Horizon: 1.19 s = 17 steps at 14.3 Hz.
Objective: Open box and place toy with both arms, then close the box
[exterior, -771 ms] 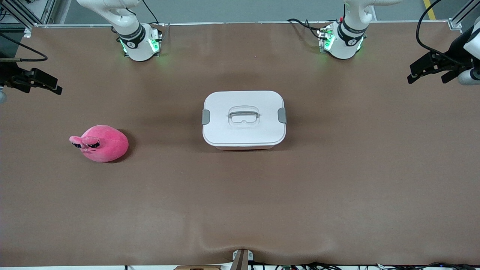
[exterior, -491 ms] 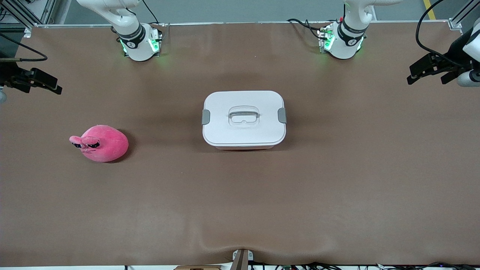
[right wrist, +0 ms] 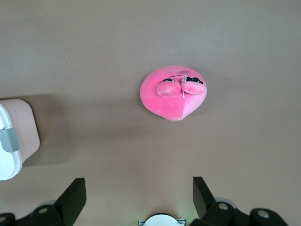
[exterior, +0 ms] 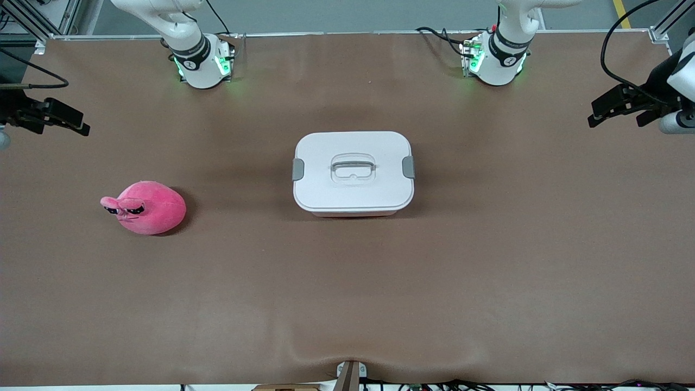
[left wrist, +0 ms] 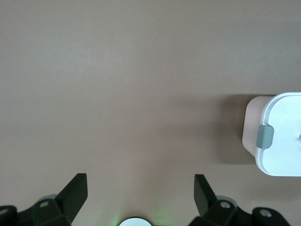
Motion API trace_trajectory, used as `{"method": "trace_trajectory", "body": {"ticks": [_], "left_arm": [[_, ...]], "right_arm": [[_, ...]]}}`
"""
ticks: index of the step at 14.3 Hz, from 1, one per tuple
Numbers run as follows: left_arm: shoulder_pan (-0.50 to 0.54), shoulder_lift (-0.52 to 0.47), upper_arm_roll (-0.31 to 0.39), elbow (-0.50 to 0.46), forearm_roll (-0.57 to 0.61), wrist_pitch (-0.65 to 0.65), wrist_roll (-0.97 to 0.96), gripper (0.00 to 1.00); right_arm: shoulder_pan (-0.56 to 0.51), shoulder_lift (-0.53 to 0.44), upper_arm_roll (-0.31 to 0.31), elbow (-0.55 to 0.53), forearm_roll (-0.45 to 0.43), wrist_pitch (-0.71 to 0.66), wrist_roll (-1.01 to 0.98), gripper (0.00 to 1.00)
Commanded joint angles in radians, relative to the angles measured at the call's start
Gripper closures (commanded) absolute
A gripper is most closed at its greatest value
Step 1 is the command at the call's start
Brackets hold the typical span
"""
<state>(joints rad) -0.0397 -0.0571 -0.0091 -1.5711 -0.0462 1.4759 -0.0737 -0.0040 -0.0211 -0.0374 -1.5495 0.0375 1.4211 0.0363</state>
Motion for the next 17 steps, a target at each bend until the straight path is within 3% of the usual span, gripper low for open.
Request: {"method": "trace_trajectory", "body": {"ticks": [1, 17], "left_arm": [[0.007, 0.029, 0.0, 0.051, -0.014, -0.02, 0.015, 0.0], [-0.005, 0.088, 0.02, 0.052, -0.023, -0.011, -0.072, 0.0]], "right_arm": [[0.001, -0.005, -0.004, 0.0, 0.004, -0.01, -0.009, 0.0], [-0.005, 0.012, -0.009, -0.023, 0.01, -0.002, -0.013, 0.0]]}}
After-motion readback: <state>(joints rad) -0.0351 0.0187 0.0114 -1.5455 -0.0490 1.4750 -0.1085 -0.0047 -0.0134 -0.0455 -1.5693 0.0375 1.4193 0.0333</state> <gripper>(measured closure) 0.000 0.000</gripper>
